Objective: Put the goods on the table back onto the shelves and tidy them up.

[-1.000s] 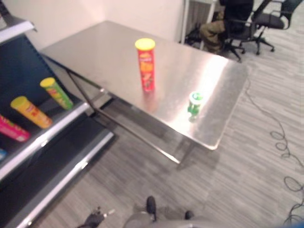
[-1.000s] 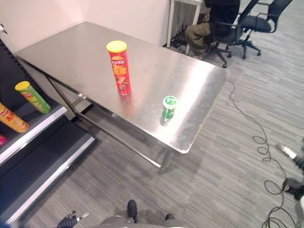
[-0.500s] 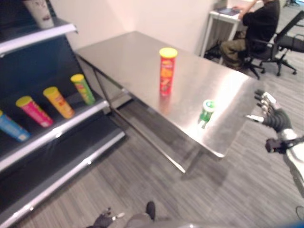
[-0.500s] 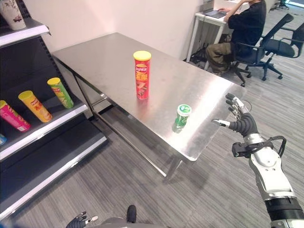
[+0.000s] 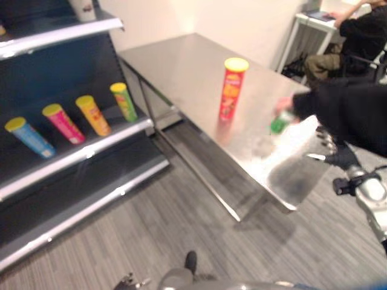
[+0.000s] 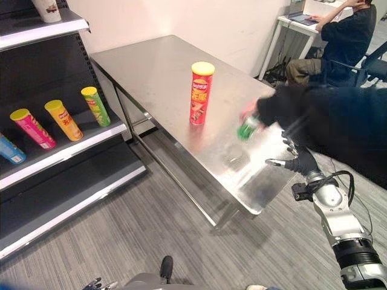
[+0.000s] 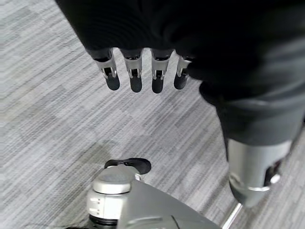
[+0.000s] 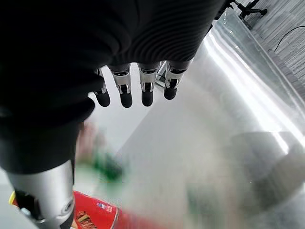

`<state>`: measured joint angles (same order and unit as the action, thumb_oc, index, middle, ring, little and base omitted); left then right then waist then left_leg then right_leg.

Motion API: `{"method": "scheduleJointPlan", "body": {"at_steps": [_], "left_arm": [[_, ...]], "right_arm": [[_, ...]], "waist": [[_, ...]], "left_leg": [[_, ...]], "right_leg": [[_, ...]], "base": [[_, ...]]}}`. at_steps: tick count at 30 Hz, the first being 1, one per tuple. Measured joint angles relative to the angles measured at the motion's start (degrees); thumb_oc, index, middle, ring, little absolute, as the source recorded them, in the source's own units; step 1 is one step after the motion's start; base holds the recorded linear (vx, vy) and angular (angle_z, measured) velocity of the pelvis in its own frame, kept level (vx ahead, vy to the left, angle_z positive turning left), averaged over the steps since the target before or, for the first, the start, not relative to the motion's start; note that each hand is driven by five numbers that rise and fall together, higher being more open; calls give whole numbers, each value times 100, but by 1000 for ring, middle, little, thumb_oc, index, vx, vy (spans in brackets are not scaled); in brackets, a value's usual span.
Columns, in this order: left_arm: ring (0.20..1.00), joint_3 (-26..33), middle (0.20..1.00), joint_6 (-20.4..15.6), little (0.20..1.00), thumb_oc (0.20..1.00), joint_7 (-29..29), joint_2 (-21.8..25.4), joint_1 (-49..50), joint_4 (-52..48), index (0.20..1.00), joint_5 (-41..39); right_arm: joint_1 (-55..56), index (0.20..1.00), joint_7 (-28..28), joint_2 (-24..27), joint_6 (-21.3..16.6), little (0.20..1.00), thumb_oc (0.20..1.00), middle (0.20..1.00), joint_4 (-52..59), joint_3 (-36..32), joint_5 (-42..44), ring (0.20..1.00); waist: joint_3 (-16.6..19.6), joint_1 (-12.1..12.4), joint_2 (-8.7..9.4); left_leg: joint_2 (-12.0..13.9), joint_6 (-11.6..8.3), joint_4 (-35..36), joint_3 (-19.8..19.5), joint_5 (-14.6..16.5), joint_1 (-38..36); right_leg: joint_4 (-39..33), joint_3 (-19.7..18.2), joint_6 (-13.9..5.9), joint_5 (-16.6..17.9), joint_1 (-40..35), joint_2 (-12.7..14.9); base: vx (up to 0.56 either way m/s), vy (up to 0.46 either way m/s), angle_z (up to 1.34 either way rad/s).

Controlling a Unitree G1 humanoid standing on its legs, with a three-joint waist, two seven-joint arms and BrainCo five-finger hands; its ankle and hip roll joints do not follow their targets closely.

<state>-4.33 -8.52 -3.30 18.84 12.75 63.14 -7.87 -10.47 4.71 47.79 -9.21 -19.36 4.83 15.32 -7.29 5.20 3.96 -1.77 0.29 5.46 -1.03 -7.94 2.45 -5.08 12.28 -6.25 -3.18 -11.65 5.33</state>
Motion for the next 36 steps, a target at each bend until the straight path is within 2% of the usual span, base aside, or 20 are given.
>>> {"method": "scheduleJointPlan", "body": {"at_steps": [6,14,16,21,23,30,34,36], "left_arm": [[1000,39,1000,0,1000,1000,90,6,-173,-8,1000,-1],[1000,57,1000,1,1000,1000,100,10,-218,-8,1000,-2],[1000,282,1000,2,1000,1000,117,-9,-210,-6,1000,-3],[1000,326,1000,5,1000,1000,138,-11,-233,-14,1000,0],[1000,407,1000,21,1000,1000,141,-23,-210,-11,1000,0],[1000,441,1000,71,1000,1000,221,-31,-286,-23,1000,0],[1000,442,1000,106,1000,1000,279,-52,-321,-21,1000,1],[1000,448,1000,117,1000,1000,313,-67,-331,-12,1000,4]], "right_arm": [[-54,1000,-22,6,91,1000,1000,1000,-264,251,-311,1000],[-27,1000,-80,-12,114,1000,1000,1000,-169,143,-295,1000],[264,1000,-237,-189,75,1000,1000,1000,407,-491,-289,1000],[419,1000,-684,-320,-19,1000,1000,1000,786,-1240,-334,1000],[535,1000,-917,-558,-47,1000,1000,1000,1075,-1695,-414,1000],[849,1000,-1503,-698,-140,1000,1000,1000,1358,-2335,-797,1000],[1103,1000,-1732,-738,-126,1000,1000,1000,1315,-2441,-979,1000],[1589,1000,-1812,-1522,-166,1000,1000,1000,1327,-3079,-960,1000]], "waist": [[-84,44,147],[-123,65,213],[-130,58,217],[-132,37,223],[-132,33,226],[-126,-26,231],[-120,-84,247],[-90,-147,289]], "left_leg": [[-20,-58,-2,-79,-42,44],[-26,-52,-1,-112,-38,47],[-29,-15,-1,-112,-13,46],[-33,2,0,-107,0,43],[-33,8,0,-90,4,39],[-33,14,-2,-64,10,34],[-27,15,0,-35,11,25],[-24,31,0,-18,23,25]], "right_leg": [[0,92,-12,-10,7,2],[0,111,-18,-23,1,1],[0,119,-5,-31,-2,3],[0,115,-4,-32,-3,8],[0,101,-2,-33,-2,11],[1,88,-1,-37,2,19],[1,65,-1,-39,2,20],[4,60,9,-54,45,21]], "base": [[2,3,7],[0,0,1],[29,33,1],[5,7,0],[8,12,-2],[3,7,-1],[2,15,-3],[0,0,0]]}}
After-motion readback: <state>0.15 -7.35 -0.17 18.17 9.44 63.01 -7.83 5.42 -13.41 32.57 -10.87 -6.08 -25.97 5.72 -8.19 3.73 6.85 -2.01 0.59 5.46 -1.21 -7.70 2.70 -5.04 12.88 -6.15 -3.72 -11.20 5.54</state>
